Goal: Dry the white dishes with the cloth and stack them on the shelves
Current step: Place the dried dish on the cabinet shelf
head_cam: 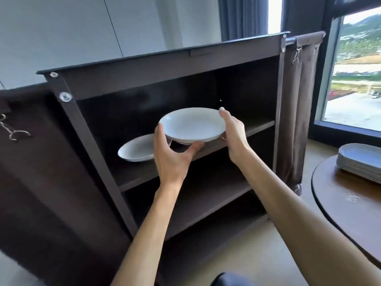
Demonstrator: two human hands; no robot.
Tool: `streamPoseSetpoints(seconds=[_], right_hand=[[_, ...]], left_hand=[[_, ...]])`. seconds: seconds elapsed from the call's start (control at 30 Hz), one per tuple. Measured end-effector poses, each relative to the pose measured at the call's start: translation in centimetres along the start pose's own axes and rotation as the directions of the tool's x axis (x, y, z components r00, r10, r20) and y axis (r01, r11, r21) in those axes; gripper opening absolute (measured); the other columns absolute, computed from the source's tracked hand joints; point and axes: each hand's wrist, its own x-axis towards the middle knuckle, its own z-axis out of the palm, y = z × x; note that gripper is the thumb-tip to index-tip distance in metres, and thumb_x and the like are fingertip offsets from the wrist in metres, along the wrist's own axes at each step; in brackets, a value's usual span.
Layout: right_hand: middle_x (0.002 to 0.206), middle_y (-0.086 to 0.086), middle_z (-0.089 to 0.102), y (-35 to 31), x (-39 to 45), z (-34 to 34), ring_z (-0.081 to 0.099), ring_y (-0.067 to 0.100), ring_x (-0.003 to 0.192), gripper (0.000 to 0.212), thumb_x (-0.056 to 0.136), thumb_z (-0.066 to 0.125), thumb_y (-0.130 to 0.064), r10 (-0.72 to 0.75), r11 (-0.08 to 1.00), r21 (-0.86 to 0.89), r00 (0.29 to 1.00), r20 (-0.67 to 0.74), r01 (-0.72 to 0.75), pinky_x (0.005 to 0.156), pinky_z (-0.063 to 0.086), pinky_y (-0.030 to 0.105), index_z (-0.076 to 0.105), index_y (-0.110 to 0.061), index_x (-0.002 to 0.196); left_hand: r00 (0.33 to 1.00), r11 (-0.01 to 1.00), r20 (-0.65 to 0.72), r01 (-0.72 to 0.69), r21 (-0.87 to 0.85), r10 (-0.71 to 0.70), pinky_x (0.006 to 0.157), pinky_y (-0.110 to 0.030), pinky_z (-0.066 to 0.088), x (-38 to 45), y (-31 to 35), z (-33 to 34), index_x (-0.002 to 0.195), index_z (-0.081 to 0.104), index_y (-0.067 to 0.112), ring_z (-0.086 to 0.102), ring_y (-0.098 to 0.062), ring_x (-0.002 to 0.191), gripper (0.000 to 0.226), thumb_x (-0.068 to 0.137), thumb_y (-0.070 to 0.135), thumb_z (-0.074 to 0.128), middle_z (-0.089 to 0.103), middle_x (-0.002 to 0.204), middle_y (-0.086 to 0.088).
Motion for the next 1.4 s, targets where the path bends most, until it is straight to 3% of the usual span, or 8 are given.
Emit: streamPoseSetpoints(seconds=[0.07, 0.17, 0.3, 0.47, 0.63, 0.87, 1.07, 1.4], right_hand=[[0.123, -0.001, 0.063, 0.9, 1.6, 4.0, 0.061, 0.016, 0.108, 0.064, 0.084, 0.057, -0.065, 0.022, 0.999, -0.043, 0.999, 0.045, -0.02, 0.088, 0.052, 0.031, 0.06, -0.019, 0.129], [0.124, -0.001, 0.059, 2.8, 3.5, 8.9, 0.058, 0.009, 0.099, 0.064, 0.087, 0.058, -0.062, 0.077, 0.997, -0.025, 0.993, 0.092, -0.075, 0.065, 0.053, 0.019, 0.048, -0.02, 0.134], [0.126, 0.001, 0.06, 5.6, 5.5, 13.3, 0.057, 0.017, 0.115, 0.064, 0.088, 0.064, -0.055, 0.08, 0.997, -0.026, 0.983, 0.163, -0.077, 0.102, 0.046, 0.037, 0.048, -0.014, 0.135], [0.14, 0.002, 0.055, 8.2, 6.5, 15.3, 0.051, 0.018, 0.126, 0.076, 0.087, 0.066, -0.055, 0.062, 0.996, -0.073, 0.978, 0.2, -0.048, 0.1, 0.036, 0.029, 0.044, -0.012, 0.146], [0.148, 0.006, 0.051, 9.9, 6.7, 15.9, 0.045, 0.024, 0.137, 0.084, 0.086, 0.065, -0.059, 0.094, 0.99, -0.128, 0.972, 0.214, -0.068, 0.112, 0.036, 0.036, 0.041, -0.011, 0.151], [0.148, 0.008, 0.051, 10.4, 7.5, 16.3, 0.047, 0.026, 0.136, 0.086, 0.085, 0.066, -0.058, 0.093, 0.978, -0.201, 0.974, 0.205, -0.051, 0.107, 0.038, 0.033, 0.04, -0.009, 0.151], [0.146, 0.008, 0.054, 10.8, 7.9, 16.4, 0.05, 0.027, 0.134, 0.08, 0.087, 0.069, -0.052, 0.081, 0.963, -0.268, 0.977, 0.198, -0.026, 0.098, 0.036, 0.028, 0.044, -0.01, 0.149], [0.152, 0.016, 0.045, 10.7, 7.9, 16.7, 0.045, 0.033, 0.138, 0.064, 0.1, 0.059, -0.032, 0.044, 0.899, -0.434, 0.979, 0.2, 0.048, 0.112, 0.036, 0.036, 0.036, -0.002, 0.152]], left_hand=[[0.997, 0.993, -0.08, 0.014, 0.116, -0.005, 0.116, -0.025, 0.037, 1.5, -1.2, -2.2, 0.152, 0.037, 0.02, 0.039, -0.011, 0.144, 0.107, 0.067, 0.059, 0.089, 0.046, 0.154, 0.003], [0.981, 0.969, -0.188, 0.096, 0.226, -0.053, 0.118, -0.044, 0.036, 3.1, -3.1, -4.5, 0.154, 0.035, 0.019, 0.037, -0.02, 0.144, 0.109, 0.066, 0.056, 0.09, 0.045, 0.154, 0.0], [0.949, 0.931, -0.235, 0.267, 0.249, -0.209, 0.123, -0.042, 0.029, 4.6, -5.6, -6.4, 0.158, 0.032, 0.014, 0.032, -0.02, 0.15, 0.114, 0.067, 0.048, 0.091, 0.038, 0.161, -0.004], [0.91, 0.884, -0.235, 0.396, 0.249, -0.342, 0.123, -0.034, 0.026, 4.8, -8.8, -7.1, 0.161, 0.025, 0.017, 0.028, -0.019, 0.151, 0.115, 0.071, 0.05, 0.089, 0.033, 0.164, -0.002], [0.889, 0.866, -0.227, 0.445, 0.226, -0.398, 0.125, -0.038, 0.022, 5.0, -9.9, -7.4, 0.164, 0.016, 0.024, 0.02, -0.017, 0.155, 0.119, 0.072, 0.051, 0.087, 0.023, 0.169, 0.001], [0.861, 0.826, -0.189, 0.508, 0.245, -0.473, 0.124, -0.041, 0.027, 6.0, -10.4, -7.8, 0.164, 0.015, 0.025, 0.024, -0.022, 0.153, 0.118, 0.074, 0.053, 0.086, 0.024, 0.167, 0.0], [0.855, 0.811, -0.178, 0.519, 0.271, -0.487, 0.121, -0.041, 0.028, 6.2, -10.9, -8.0, 0.164, 0.014, 0.023, 0.025, -0.024, 0.153, 0.118, 0.075, 0.054, 0.085, 0.025, 0.167, -0.002], [0.853, 0.784, -0.095, 0.511, 0.352, -0.514, 0.122, -0.046, 0.032, 6.5, -11.0, -7.9, 0.163, 0.014, 0.016, 0.028, -0.026, 0.151, 0.115, 0.078, 0.057, 0.081, 0.029, 0.165, -0.005]])
